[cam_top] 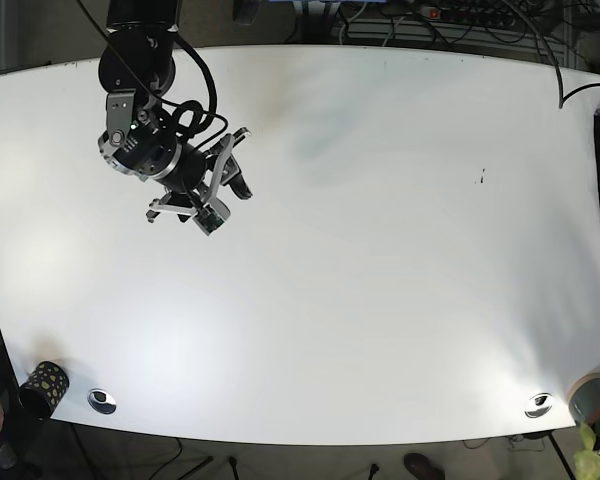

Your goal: Fold the T-shirt properly

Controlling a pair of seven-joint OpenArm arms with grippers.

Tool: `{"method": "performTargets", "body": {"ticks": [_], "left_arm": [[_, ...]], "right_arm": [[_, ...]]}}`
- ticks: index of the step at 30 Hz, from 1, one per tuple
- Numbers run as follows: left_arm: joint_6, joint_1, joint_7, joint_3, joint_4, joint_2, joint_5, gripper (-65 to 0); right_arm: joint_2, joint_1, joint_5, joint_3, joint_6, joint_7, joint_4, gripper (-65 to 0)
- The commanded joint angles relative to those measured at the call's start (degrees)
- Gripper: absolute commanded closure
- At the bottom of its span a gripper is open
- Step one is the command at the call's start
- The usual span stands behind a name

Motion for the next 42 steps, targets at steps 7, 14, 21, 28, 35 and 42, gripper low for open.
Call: {"method": "performTargets", "body": {"ticks": [7, 14, 21, 28, 35, 42], "left_arm": [[1.21, -0.51, -1.03, -0.65, 15.30, 6.31, 0.01, -33.2], [8.77, 3.62, -1.03, -0.21, 29.19, 15.19, 4.84, -33.5], [11.32, 3.97, -1.21, -0.21, 35.43, 26.44, 7.92, -33.2], [12.02, 6.87, -1.29, 0.40, 40.44, 35.76, 8.09, -33.2], [18.44, 13.99, -4.55, 4.27, 45.10, 42.53, 8.09, -33.1], [24.68, 23.93, -17.82, 11.22, 45.54, 43.32, 8.09, -33.3]], "right_arm": [[2.78, 2.22, 0.33, 0.26, 0.08, 2.67, 0.77, -22.4], [4.18, 2.04, -6.09, 0.26, -1.72, 12.26, 0.68, -22.4], [4.01, 1.61, -17.08, 0.52, -3.04, 24.91, -0.81, -22.4], [2.51, 1.61, -19.19, 8.17, -3.13, 35.64, -5.47, -22.4], [3.57, -2.00, -19.10, 12.92, -9.46, 50.58, -13.91, -22.4], [5.24, -8.77, -19.01, 13.36, -17.81, 62.89, -18.57, -22.4]]}}
